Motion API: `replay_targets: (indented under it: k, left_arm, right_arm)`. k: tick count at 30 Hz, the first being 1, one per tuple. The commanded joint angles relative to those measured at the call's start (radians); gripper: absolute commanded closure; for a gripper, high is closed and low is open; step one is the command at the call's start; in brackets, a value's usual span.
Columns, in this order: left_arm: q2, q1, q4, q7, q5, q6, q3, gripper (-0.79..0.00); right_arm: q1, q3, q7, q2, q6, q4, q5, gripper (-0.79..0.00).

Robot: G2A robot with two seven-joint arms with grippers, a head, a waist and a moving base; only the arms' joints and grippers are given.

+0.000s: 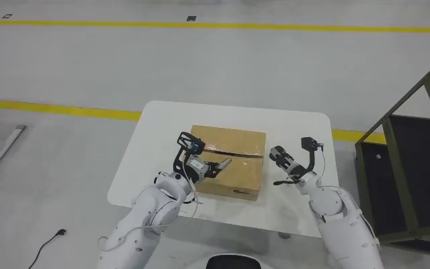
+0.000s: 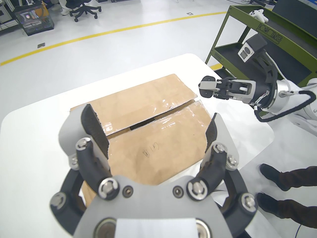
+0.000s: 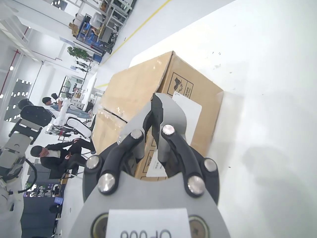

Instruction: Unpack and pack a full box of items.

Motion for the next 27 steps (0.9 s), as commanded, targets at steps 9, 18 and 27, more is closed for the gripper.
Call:
replay_targets:
  k: [9,18,27]
  left_arm:
    - [0.004,-0.016,0.055,-0.009,0.163,0.009,0.022,-0.785]
    - [-0.027,-0.241,0.299,-0.091,0.419,0.059,0.142,-0.785]
    - [-0.050,-0.331,0.388,-0.118,0.600,0.048,0.239,-0.785]
  right_arm:
    - [-0.048,0.026,0.008,0.004,0.054,-0.068,0.023,0.000]
    - [-0.048,0.028,0.019,0.005,0.063,-0.067,0.037,0.000]
    - [-0.033,0.018,0.028,0.004,0.069,-0.056,0.043,0.000]
